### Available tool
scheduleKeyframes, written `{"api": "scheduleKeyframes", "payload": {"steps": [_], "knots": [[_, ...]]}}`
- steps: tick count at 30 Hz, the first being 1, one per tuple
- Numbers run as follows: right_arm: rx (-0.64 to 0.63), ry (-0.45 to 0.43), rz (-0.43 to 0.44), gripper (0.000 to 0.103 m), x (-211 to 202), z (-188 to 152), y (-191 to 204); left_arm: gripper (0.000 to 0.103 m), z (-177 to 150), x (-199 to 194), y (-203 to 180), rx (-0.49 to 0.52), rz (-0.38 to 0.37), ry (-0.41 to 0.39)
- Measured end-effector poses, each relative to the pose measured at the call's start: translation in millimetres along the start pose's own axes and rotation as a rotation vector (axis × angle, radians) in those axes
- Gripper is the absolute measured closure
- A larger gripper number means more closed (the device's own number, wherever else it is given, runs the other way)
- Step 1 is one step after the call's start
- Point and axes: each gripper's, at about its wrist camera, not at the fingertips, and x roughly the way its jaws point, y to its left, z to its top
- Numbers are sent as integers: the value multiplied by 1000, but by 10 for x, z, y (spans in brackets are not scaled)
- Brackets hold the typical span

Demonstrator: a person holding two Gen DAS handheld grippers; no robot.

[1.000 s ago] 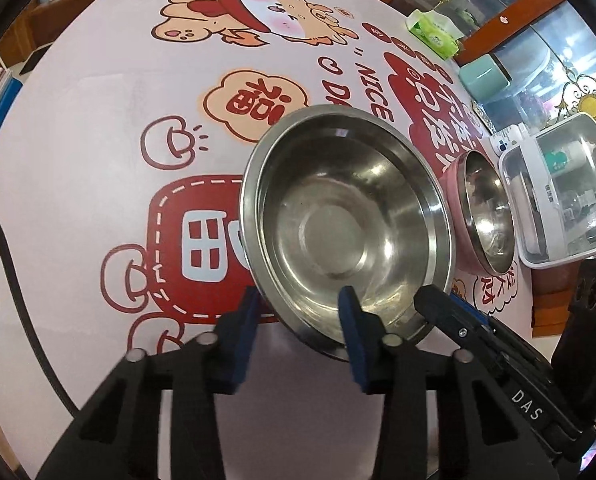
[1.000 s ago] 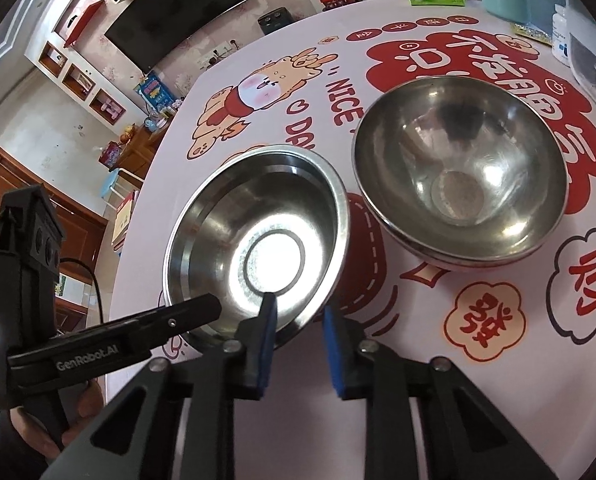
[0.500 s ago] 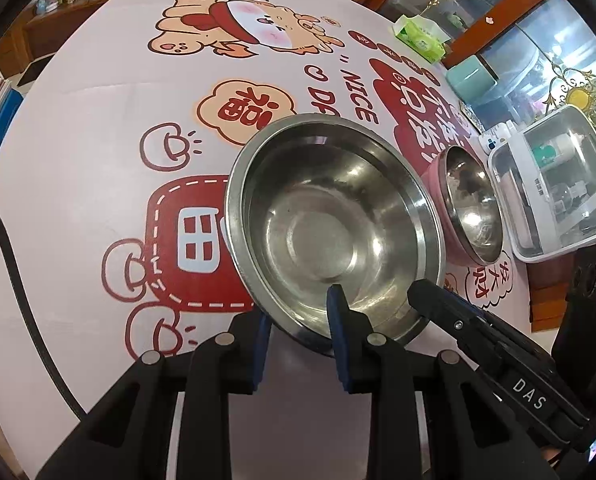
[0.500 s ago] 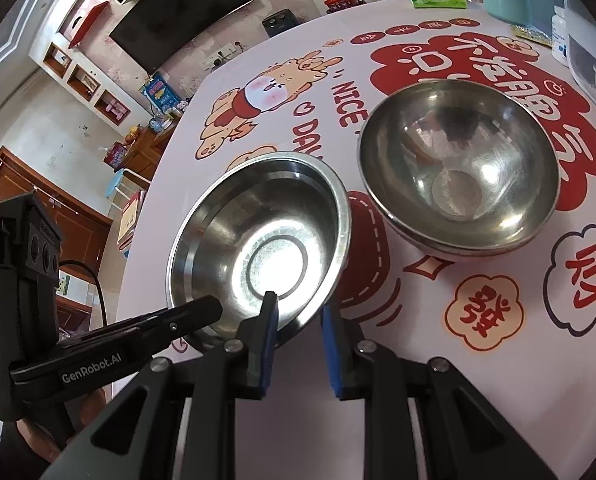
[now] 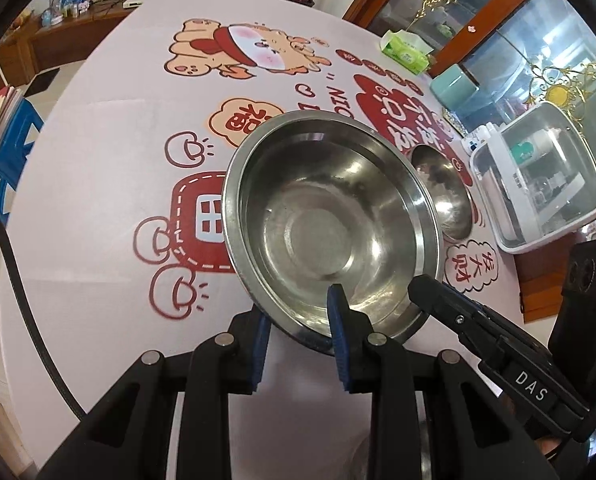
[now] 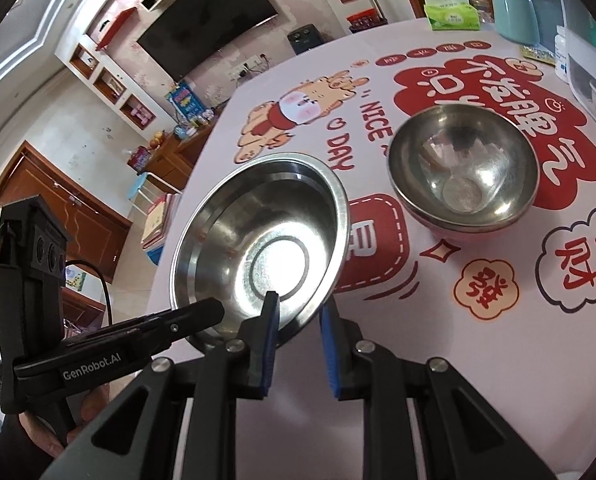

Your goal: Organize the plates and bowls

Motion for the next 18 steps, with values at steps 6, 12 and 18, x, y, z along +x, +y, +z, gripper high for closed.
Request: {"api": "scheduleKeyframes", "payload": {"steps": [6,12,18], "knots": [[-24,-32,21,84,-277,-136,140,77,-169,-291,-79,9,1,-29],[-47,-70,38,84,-567,-307,266,77,-391,-618,-182,26,1,-63],[-80,-112,42,84,-860,-499,410,76,-646,-957,-262,55,-6,-96]]}}
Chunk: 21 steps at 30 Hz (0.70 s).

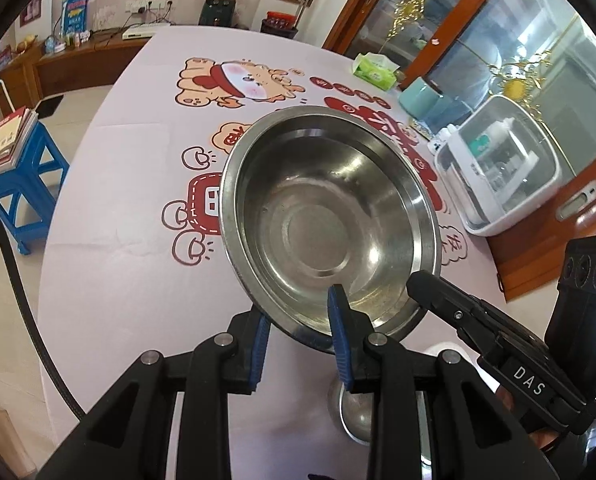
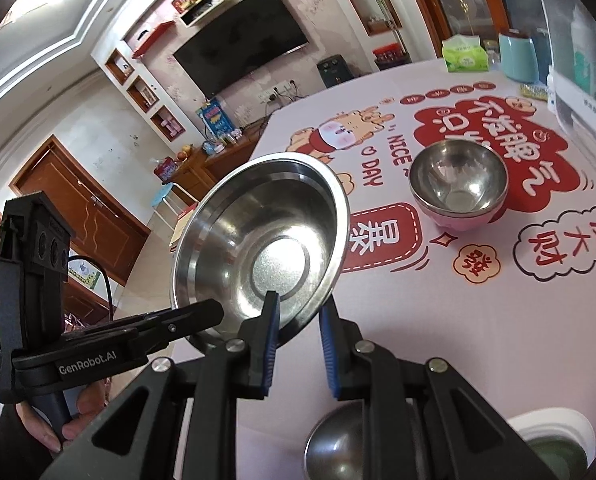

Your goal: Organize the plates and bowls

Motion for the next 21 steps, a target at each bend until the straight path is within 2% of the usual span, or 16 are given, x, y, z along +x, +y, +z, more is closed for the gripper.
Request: {"api": "scheduleKeyframes", "payload": {"steps": [8,21], "knots": [[-17,-54,-15,84,-366,-272,182,76,-341,-429,-129,52,-28,-34],[-16,-110,-41,84,-849,-840,342,76,-923,-822,-293,138,-86,-4]]}}
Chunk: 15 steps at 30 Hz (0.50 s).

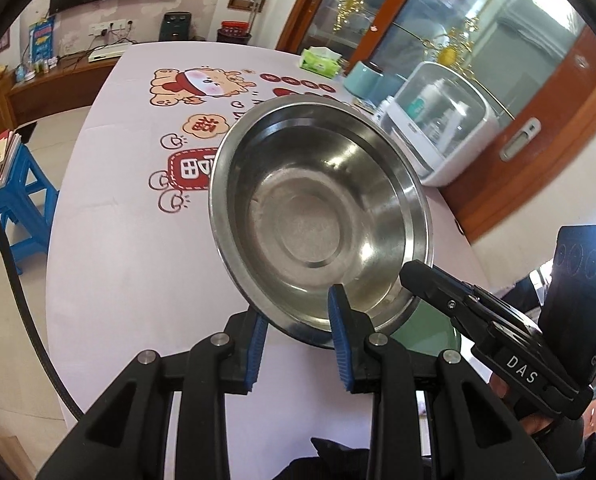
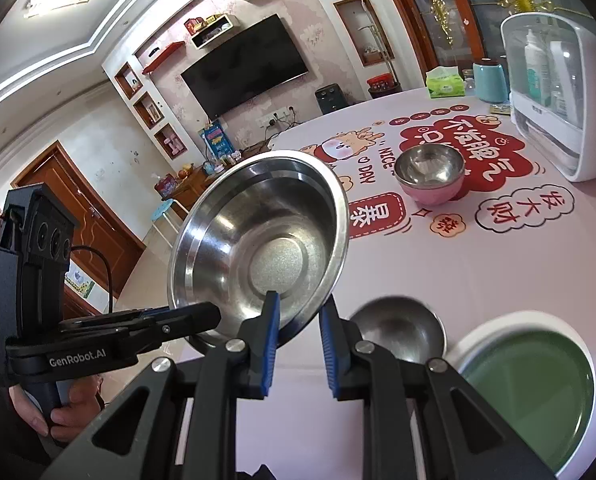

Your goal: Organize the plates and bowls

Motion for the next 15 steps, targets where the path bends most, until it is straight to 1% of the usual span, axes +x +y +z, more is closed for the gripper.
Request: {"api": "scheduleKeyframes", "payload": {"steps": [6,15], "knots": [[-10,4,5,84,-176,-174,-29,75,-204,-51,-123,-2,-5,6],[-34,41,16,84,-446,-406,-55,75,-561,-164,-317,-29,4,17]]}}
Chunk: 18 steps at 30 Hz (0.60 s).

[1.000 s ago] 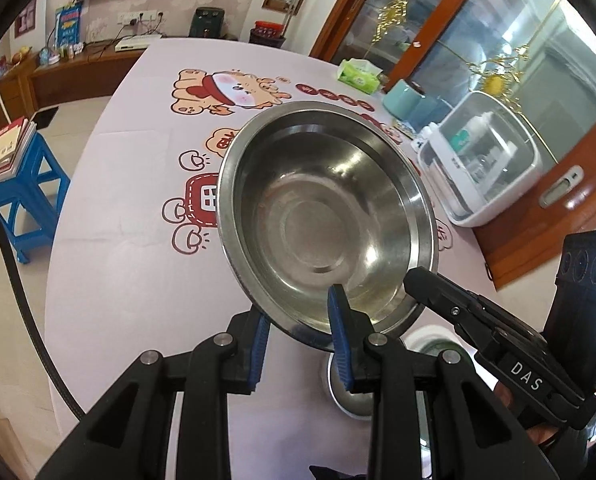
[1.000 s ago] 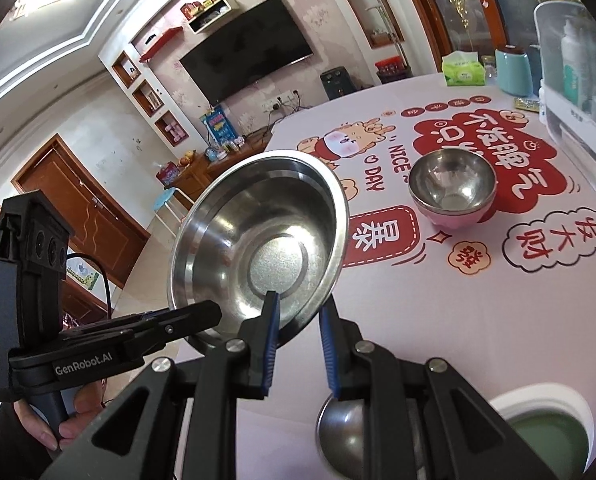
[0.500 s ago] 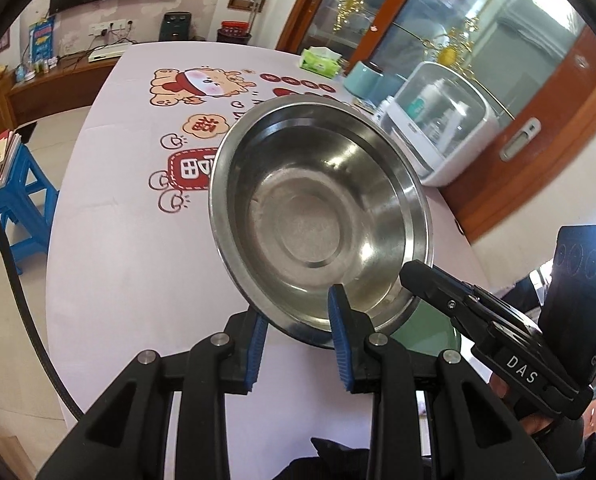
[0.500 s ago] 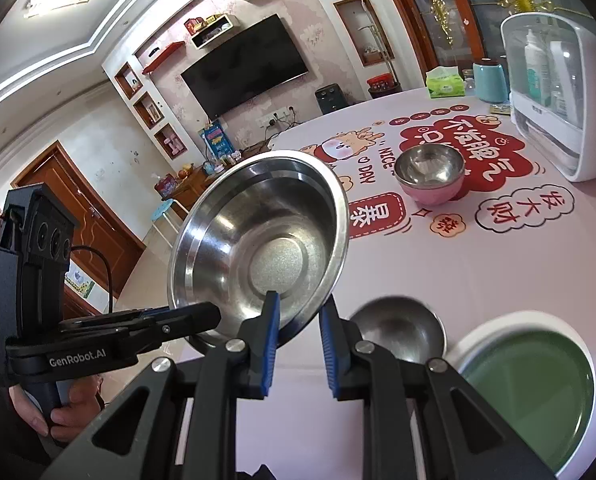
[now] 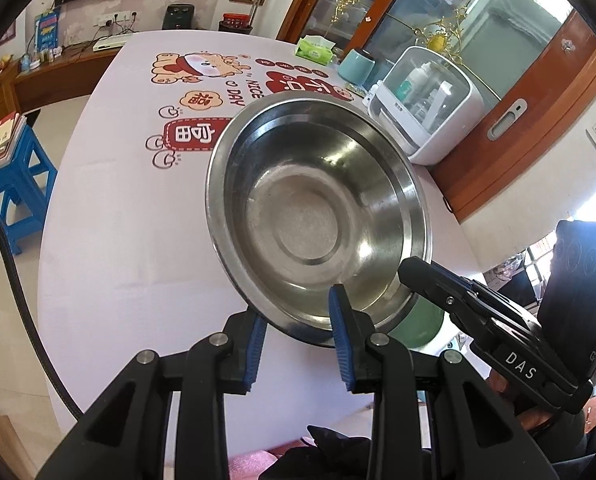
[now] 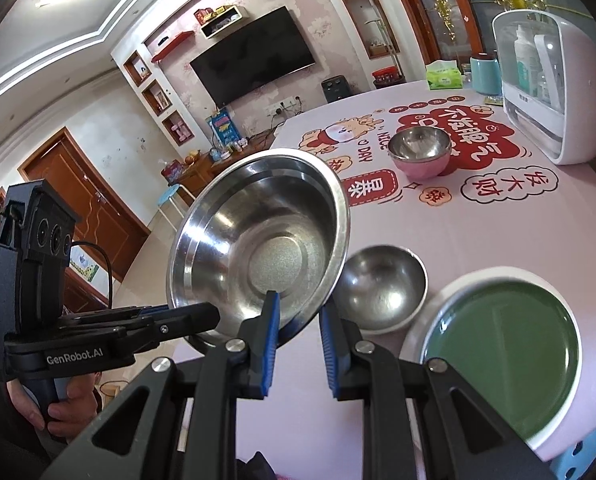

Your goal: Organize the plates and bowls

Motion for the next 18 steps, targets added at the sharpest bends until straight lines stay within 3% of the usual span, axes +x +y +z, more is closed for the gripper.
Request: {"api": "scheduleKeyframes", "payload": {"steps": [5,18], "knots": [[-26,27,0,84,-76,-149,32,74,-268,-55,-5,-43,-6,4],[-14,155,-29,84,-50,-842,73,74,-1019,117,180,-125,-2,106]]}}
